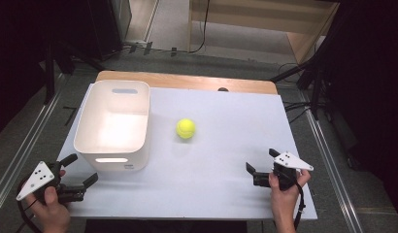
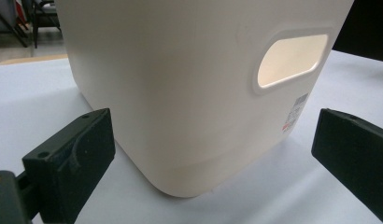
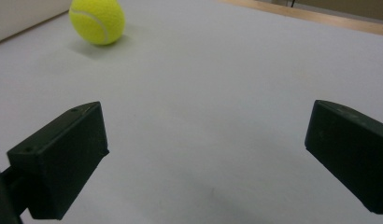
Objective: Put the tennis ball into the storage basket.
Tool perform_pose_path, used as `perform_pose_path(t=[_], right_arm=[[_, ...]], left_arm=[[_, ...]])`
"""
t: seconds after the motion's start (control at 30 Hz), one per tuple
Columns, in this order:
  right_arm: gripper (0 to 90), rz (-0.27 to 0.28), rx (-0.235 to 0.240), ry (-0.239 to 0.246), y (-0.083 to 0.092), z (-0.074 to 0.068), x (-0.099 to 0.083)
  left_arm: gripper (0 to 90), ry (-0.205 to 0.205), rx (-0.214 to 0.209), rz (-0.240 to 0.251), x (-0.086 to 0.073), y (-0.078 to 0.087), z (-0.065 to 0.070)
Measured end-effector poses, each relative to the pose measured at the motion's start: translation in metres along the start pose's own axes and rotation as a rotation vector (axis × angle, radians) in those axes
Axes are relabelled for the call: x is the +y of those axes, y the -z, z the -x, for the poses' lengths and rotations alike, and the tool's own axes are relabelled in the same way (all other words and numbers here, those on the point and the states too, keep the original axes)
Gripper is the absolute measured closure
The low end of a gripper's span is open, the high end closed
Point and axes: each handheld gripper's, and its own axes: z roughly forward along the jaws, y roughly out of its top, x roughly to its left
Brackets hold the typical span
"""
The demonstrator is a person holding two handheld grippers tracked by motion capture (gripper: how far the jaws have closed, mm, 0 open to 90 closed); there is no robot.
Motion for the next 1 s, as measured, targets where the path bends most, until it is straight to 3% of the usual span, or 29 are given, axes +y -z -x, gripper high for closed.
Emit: perform_pose_path(t=[0.53, 1.0], right_arm=[[0.0, -0.024, 0.053, 0.033, -0.032, -0.015, 0.039], [0.0, -0.050, 0.090, 0.043, -0.059, -0.017, 0.071]], left_arm=[[0.0, -0.003, -0.003, -0.004, 0.000, 0.000, 0.000], [0.0, 0.005, -0.007, -0.005, 0.000, -0.001, -0.001]])
